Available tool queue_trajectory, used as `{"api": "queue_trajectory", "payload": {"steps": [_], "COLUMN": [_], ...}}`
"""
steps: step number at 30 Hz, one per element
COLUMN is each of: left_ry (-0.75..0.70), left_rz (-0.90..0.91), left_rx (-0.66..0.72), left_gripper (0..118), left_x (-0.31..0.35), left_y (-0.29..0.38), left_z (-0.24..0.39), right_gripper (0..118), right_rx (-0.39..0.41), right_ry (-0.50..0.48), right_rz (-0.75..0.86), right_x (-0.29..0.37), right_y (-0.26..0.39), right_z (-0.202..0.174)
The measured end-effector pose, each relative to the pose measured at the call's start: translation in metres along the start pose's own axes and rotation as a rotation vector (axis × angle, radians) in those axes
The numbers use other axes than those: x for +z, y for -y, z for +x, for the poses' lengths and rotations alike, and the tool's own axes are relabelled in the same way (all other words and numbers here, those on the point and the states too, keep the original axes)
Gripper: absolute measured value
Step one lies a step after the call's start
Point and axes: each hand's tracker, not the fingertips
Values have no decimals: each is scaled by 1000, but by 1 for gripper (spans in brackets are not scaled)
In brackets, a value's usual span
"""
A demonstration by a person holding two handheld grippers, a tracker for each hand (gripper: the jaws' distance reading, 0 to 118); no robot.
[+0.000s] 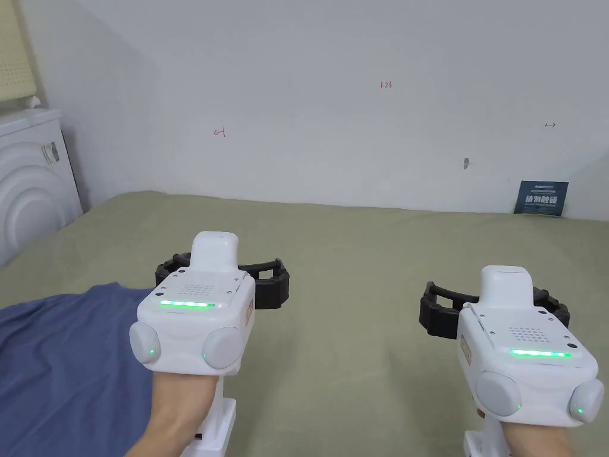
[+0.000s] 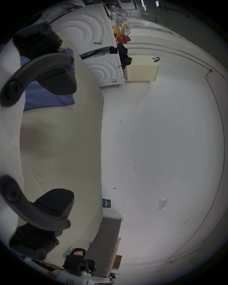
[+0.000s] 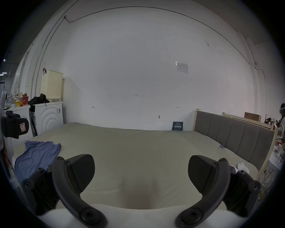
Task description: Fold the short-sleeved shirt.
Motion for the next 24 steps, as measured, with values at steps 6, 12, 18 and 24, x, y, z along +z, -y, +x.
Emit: {"api": "queue_trajectory", "payload": {"steps": [6,12,18,24], "left_ry": [1,1,-10,-9], "left_rz": [-3,-3,-6,-14], "left_rx": [1,-1,4,11], "left_gripper": [118,118,118,118], "left_x": [1,1,0,2], "left_y": [2,2,3,6], "left_z": [0,0,-1,-2], "right_gripper": [118,118,118,118], "right_rx": [-7,0,4,4], "right_ry": [2,6,6,11], "right_rz": [2,5,4,4], "right_x": [-1,0,0,1], "right_y": [0,0,-1,-1], "right_z": [1,0,-2,-1]}}
